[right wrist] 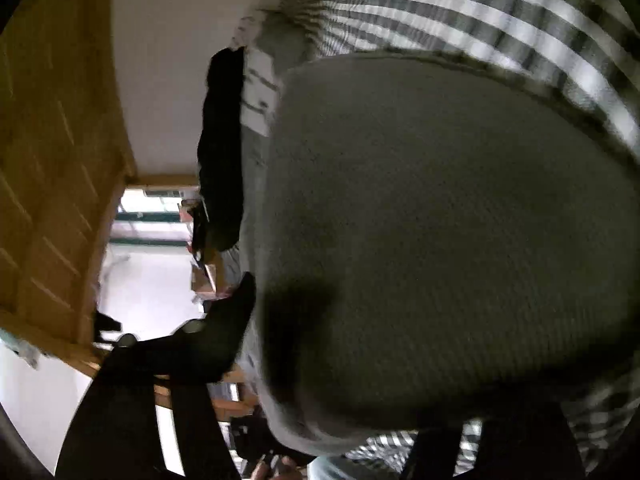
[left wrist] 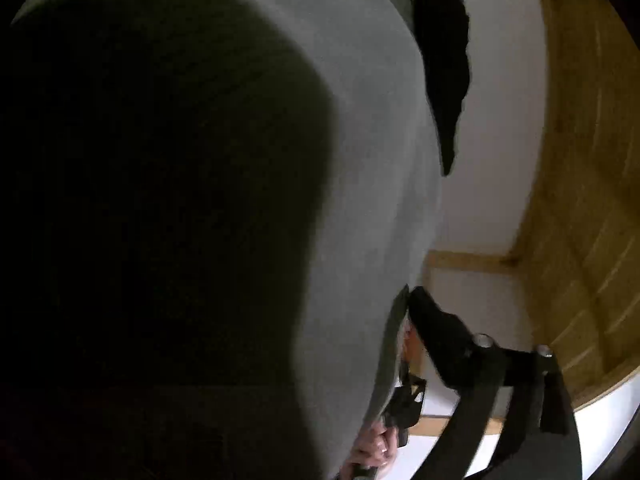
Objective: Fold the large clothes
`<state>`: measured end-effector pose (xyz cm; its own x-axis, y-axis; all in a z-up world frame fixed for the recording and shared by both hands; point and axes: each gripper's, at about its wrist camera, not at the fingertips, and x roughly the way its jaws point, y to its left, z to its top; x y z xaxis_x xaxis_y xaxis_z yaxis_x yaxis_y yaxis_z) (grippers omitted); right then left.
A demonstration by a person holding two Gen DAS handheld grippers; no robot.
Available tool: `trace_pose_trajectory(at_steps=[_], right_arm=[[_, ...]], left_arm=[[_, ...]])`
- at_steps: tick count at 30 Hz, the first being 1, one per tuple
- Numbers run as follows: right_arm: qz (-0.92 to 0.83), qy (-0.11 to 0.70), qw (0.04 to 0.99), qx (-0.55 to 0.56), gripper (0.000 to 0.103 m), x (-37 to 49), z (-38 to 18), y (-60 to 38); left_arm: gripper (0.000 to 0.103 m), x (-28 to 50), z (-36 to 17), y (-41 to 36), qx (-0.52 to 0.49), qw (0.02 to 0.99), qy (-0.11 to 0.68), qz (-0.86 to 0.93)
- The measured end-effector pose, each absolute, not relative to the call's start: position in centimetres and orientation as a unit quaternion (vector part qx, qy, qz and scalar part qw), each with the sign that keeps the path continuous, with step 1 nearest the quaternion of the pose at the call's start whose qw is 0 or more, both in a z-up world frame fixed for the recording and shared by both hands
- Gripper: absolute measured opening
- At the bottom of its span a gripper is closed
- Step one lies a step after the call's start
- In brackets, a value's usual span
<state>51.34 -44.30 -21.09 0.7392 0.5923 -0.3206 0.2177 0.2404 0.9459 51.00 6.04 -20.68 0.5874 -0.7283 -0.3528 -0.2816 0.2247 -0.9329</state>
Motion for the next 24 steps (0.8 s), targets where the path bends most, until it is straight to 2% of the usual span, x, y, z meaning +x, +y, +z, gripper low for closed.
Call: trace_pose_trajectory(at_steps=[1, 2, 3, 4, 6, 9, 11, 13, 16, 18, 21, 22, 24], right_arm=[[0.128, 0.336, 0.72, 0.593, 0.033, 51.1, -20.4, -44.2], [0.138, 0.32, 0.721, 0.599, 0.026, 50.6, -19.8, -44.6], [0.151, 0.303, 0.721, 0.604, 0.021, 50.1, -19.1, -45.0], [0.157, 0.292, 0.724, 0.605, 0.019, 49.7, -18.7, -45.4], [0.164, 0.276, 0.726, 0.609, 0.018, 49.1, -18.4, -45.7], [0.168, 0.3, 0.713, 0.611, 0.021, 50.4, -19.9, -45.2], [0.165, 0.318, 0.707, 0.61, 0.024, 50.9, -20.7, -45.0], [0.161, 0.312, 0.717, 0.602, 0.024, 49.8, -19.3, -45.2], [0.167, 0.304, 0.742, 0.574, 0.024, 48.6, -15.8, -45.3], [0.166, 0.312, 0.742, 0.57, 0.025, 49.0, -15.3, -45.2], [0.166, 0.309, 0.737, 0.577, 0.044, 50.6, -16.3, -44.5], [0.164, 0.316, 0.732, 0.582, 0.055, 50.9, -17.0, -44.3], [0.155, 0.328, 0.729, 0.58, 0.056, 51.3, -17.9, -43.7]], left_arm=[[0.087, 50.8, -20.0, 6.0, -0.596, 0.666, 0.418, -0.165], [0.054, 50.5, -18.8, 6.0, -0.578, 0.685, 0.416, -0.153], [0.048, 50.3, -17.7, 5.9, -0.555, 0.701, 0.423, -0.147], [0.046, 50.1, -16.3, 5.8, -0.54, 0.713, 0.421, -0.151], [0.041, 49.7, -15.2, 6.3, -0.548, 0.717, 0.404, -0.149], [0.041, 50.0, -15.7, 6.2, -0.546, 0.715, 0.41, -0.148], [0.046, 50.7, -17.4, 6.2, -0.561, 0.689, 0.439, -0.134], [0.046, 50.2, -17.6, 6.7, -0.59, 0.659, 0.449, -0.128], [0.049, 49.4, -13.3, 7.0, -0.562, 0.68, 0.452, -0.134], [0.06, 49.2, -11.4, 7.2, -0.546, 0.691, 0.449, -0.151], [0.066, 50.8, -12.4, 7.8, -0.556, 0.668, 0.468, -0.161], [0.071, 51.6, -13.2, 7.8, -0.561, 0.658, 0.479, -0.155], [0.074, 52.4, -14.7, 7.6, -0.561, 0.647, 0.494, -0.148]])
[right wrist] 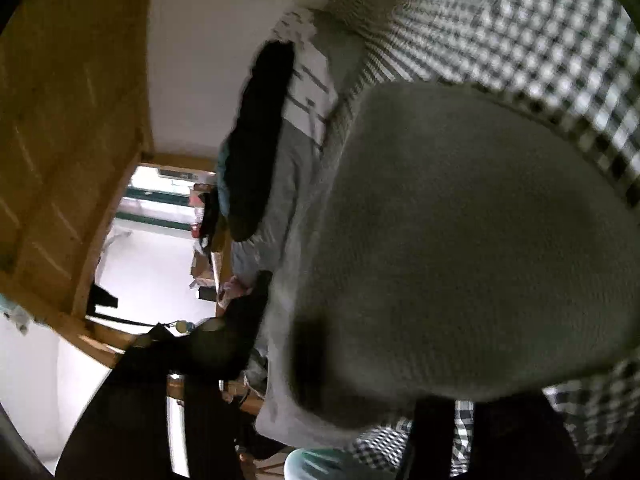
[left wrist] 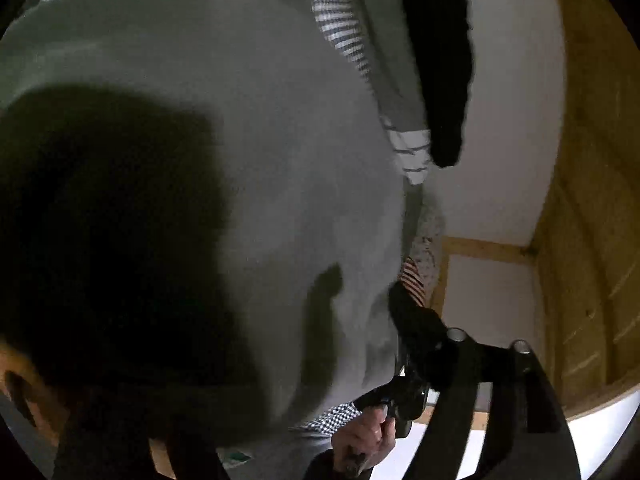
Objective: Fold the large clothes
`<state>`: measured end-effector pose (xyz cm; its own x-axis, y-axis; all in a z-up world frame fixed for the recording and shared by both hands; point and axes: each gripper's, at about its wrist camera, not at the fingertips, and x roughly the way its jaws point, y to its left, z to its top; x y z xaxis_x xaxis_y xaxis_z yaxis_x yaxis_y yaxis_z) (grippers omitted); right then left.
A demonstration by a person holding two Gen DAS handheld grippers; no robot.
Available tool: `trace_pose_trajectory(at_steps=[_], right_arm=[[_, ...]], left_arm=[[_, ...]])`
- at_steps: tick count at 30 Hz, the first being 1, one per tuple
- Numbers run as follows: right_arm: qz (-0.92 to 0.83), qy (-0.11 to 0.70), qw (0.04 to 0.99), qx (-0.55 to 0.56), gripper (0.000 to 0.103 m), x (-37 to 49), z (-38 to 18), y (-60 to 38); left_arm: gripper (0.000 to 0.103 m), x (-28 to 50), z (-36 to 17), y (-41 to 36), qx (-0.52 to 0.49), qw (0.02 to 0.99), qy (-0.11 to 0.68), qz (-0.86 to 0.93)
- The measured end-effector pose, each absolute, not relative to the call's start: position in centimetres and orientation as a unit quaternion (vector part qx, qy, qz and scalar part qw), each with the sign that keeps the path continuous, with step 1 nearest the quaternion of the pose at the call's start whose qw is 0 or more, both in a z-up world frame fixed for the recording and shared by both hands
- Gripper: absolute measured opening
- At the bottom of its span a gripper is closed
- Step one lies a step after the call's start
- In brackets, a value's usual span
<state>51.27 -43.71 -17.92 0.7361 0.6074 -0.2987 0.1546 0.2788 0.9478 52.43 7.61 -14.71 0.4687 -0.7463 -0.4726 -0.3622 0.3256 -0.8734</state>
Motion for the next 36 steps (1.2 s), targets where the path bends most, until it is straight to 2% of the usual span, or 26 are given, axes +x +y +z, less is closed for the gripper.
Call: trace_pose_trajectory(at_steps=[1, 2, 5, 7, 9, 11, 13, 15, 16, 17, 18, 20, 23, 25, 33, 36], right_arm=[[0.137, 0.334, 0.728, 0.583, 0.042, 50.9, -17.8, -43.8], [0.138, 0.33, 0.733, 0.579, 0.038, 50.7, -17.0, -44.0], [0.148, 0.316, 0.75, 0.562, 0.038, 49.8, -13.9, -44.9], [0.155, 0.319, 0.751, 0.557, 0.039, 50.3, -13.1, -45.1], [0.157, 0.325, 0.75, 0.555, 0.04, 51.0, -13.2, -44.9], [0.161, 0.329, 0.745, 0.557, 0.051, 51.3, -13.8, -44.5], [0.157, 0.339, 0.742, 0.557, 0.058, 51.6, -14.7, -44.0], [0.152, 0.346, 0.738, 0.559, 0.06, 51.7, -16.3, -43.6], [0.149, 0.344, 0.738, 0.561, 0.049, 51.5, -16.7, -43.5], [0.143, 0.341, 0.74, 0.562, 0.027, 51.1, -16.7, -43.7], [0.147, 0.333, 0.743, 0.561, 0.024, 50.8, -16.4, -43.9], [0.16, 0.301, 0.754, 0.562, 0.02, 50.1, -14.7, -44.7], [0.184, 0.261, 0.746, 0.584, 0.018, 50.0, -12.7, -45.7], [0.191, 0.238, 0.747, 0.591, 0.018, 50.3, -11.9, -45.9], [0.162, 0.357, 0.727, 0.563, 0.021, 54.8, -14.1, -43.8], [0.152, 0.36, 0.733, 0.557, 0.019, 54.6, -14.1, -43.4]], left_arm=[[0.074, 52.1, -15.1, 7.5, -0.571, 0.638, 0.498, -0.139], [0.073, 51.7, -14.2, 7.2, -0.566, 0.64, 0.499, -0.143], [0.073, 50.6, -9.9, 7.3, -0.533, 0.668, 0.485, -0.184], [0.073, 50.2, -9.1, 8.0, -0.539, 0.661, 0.487, -0.185], [0.073, 50.6, -9.7, 8.1, -0.549, 0.646, 0.497, -0.185], [0.074, 51.3, -11.2, 8.1, -0.553, 0.634, 0.513, -0.169], [0.082, 51.6, -13.2, 8.0, -0.558, 0.624, 0.522, -0.166], [0.083, 51.4, -15.4, 8.2, -0.555, 0.62, 0.533, -0.151], [0.079, 51.1, -16.2, 8.1, -0.562, 0.622, 0.523, -0.154], [0.058, 50.7, -16.0, 8.3, -0.565, 0.631, 0.51, -0.15], [0.054, 50.6, -15.4, 8.3, -0.559, 0.643, 0.5, -0.152], [0.033, 50.2, -13.1, 8.5, -0.544, 0.673, 0.47, -0.175], [0.03, 50.0, -8.0, 9.4, -0.515, 0.719, 0.416, -0.209], [0.028, 50.3, -6.7, 9.6, -0.515, 0.726, 0.395, -0.227], [0.028, 53.3, -13.8, 9.5, -0.565, 0.65, 0.46, -0.214], [0.031, 53.0, -14.7, 9.6, -0.564, 0.645, 0.475, -0.201]])
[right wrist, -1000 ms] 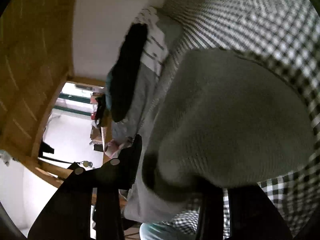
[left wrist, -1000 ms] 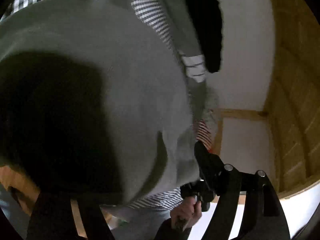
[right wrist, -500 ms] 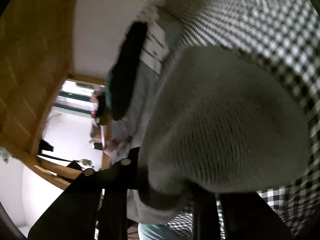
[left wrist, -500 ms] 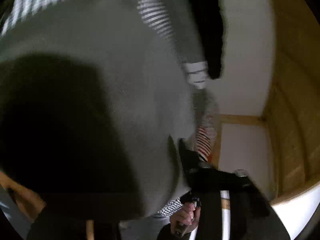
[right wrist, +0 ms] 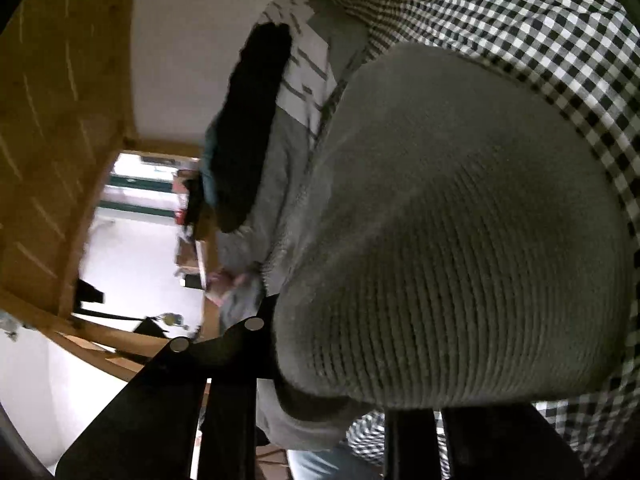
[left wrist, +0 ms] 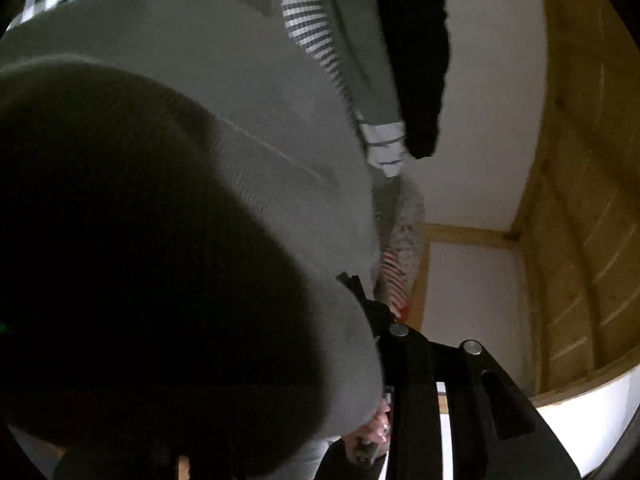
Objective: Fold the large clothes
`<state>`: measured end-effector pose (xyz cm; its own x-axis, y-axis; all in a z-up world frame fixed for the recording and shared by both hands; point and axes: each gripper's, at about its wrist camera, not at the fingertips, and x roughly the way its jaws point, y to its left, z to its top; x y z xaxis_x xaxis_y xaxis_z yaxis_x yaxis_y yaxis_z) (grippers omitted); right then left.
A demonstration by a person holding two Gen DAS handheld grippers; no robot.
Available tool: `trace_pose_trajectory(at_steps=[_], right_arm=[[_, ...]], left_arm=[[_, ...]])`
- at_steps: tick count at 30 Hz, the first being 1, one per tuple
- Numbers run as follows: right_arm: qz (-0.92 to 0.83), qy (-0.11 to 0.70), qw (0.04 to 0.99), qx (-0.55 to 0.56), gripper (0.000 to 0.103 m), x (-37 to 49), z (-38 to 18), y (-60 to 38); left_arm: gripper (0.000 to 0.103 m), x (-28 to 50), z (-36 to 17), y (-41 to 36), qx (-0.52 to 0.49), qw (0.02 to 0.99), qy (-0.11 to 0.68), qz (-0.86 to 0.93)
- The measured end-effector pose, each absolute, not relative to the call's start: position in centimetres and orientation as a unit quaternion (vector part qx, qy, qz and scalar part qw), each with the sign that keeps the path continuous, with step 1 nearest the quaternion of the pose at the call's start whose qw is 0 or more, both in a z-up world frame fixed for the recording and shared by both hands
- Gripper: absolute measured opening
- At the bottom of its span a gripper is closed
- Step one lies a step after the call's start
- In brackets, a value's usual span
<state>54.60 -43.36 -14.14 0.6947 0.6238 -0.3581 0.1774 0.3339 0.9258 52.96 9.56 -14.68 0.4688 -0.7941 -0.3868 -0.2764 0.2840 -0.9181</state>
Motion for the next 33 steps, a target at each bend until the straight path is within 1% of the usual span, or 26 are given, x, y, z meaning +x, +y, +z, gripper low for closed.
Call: trace_pose_trajectory(at_steps=[2, 5, 7, 9, 16, 19, 23, 24, 26, 29, 31, 32, 33], right_arm=[[0.156, 0.341, 0.74, 0.559, 0.018, 54.7, -12.8, -43.5], [0.176, 0.302, 0.752, 0.559, 0.017, 55.7, -9.4, -44.4], [0.185, 0.29, 0.757, 0.556, 0.017, 57.1, -7.0, -44.9], [0.197, 0.281, 0.763, 0.548, 0.017, 58.9, -4.9, -44.8], [0.231, 0.255, 0.79, 0.507, 0.017, 67.1, 4.0, -42.9], [0.245, 0.243, 0.803, 0.487, 0.017, 70.8, 8.7, -42.2], [0.253, 0.231, 0.82, 0.46, 0.017, 78.2, 15.9, -40.8], [0.25, 0.227, 0.829, 0.445, 0.017, 79.9, 17.6, -40.4], [0.224, 0.213, 0.871, 0.382, 0.016, 85.4, 23.0, -38.9], [0.222, 0.181, 0.883, 0.373, 0.016, 92.3, 28.3, -38.0], [0.241, 0.127, 0.885, 0.377, 0.016, 95.2, 30.7, -37.6], [0.254, 0.105, 0.882, 0.383, 0.016, 96.3, 30.9, -37.6], [0.258, 0.094, 0.873, 0.404, 0.016, 97.8, 29.8, -38.1]], left_arm=[[0.028, 52.9, -14.3, 10.3, -0.568, 0.648, 0.466, -0.202], [0.025, 54.4, -10.3, 10.6, -0.549, 0.687, 0.422, -0.22], [0.024, 55.4, -8.0, 11.2, -0.546, 0.7, 0.399, -0.23], [0.024, 57.4, -5.2, 11.6, -0.537, 0.715, 0.379, -0.24], [0.023, 64.3, 1.4, 14.2, -0.524, 0.74, 0.343, -0.246], [0.023, 68.2, 4.9, 15.2, -0.511, 0.754, 0.328, -0.251], [0.023, 73.9, 11.8, 16.7, -0.489, 0.778, 0.304, -0.253], [0.023, 76.1, 14.3, 17.3, -0.477, 0.788, 0.296, -0.253], [0.024, 80.8, 19.3, 18.3, -0.455, 0.807, 0.282, -0.25], [0.024, 87.5, 26.0, 18.8, -0.438, 0.831, 0.25, -0.234], [0.024, 90.4, 29.2, 19.0, -0.419, 0.851, 0.212, -0.234], [0.024, 91.4, 30.1, 19.1, -0.402, 0.864, 0.186, -0.24], [0.024, 92.2, 30.0, 19.1, -0.395, 0.867, 0.173, -0.25]])
